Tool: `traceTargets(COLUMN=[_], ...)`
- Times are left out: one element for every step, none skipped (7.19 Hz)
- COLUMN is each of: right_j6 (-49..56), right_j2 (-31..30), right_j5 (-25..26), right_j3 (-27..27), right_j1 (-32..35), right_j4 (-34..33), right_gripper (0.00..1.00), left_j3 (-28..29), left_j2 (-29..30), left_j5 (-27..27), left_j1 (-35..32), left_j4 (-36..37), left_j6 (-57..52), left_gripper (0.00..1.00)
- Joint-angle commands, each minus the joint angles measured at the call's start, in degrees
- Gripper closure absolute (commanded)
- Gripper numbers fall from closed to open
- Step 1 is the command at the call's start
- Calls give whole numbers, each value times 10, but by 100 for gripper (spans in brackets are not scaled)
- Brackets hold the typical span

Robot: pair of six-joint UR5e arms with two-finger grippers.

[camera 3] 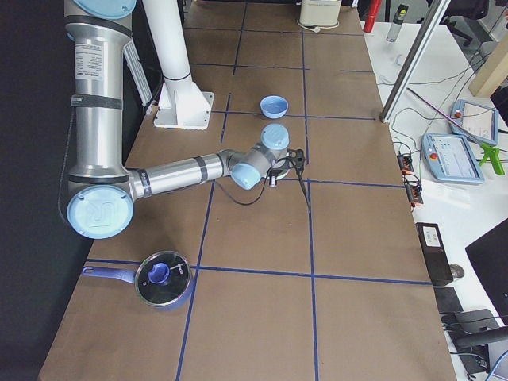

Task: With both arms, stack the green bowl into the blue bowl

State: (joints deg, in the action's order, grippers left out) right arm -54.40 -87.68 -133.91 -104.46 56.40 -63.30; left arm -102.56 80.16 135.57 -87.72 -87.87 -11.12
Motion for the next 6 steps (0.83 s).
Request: traceTargets(right_j6=[-109,-194,-254,-285,-328,-371], right_j2=[144,199,270,305,313,328], right_j5=[25,68,123,156,200,237], right_j3=[-13,-6,4,5,10,32], right_j1=[-54,-117,-161,-199,-244,-269], right_j4=[-112,-118,-164,-220,-227,-225], right_gripper=[100,100,99,97,96,96], left_j3=[-4,-8,-10,-9,-8,-10], left_j2=[-1,0,0,1,1,1], left_j5=[0,0,1,0,1,1], left_j1=[0,0,0,0,0,0], left_j4=[1,2,2,2,2,4], left_j6=[38,40,40,41,41,41], left_gripper=[0,0,0,0,0,0])
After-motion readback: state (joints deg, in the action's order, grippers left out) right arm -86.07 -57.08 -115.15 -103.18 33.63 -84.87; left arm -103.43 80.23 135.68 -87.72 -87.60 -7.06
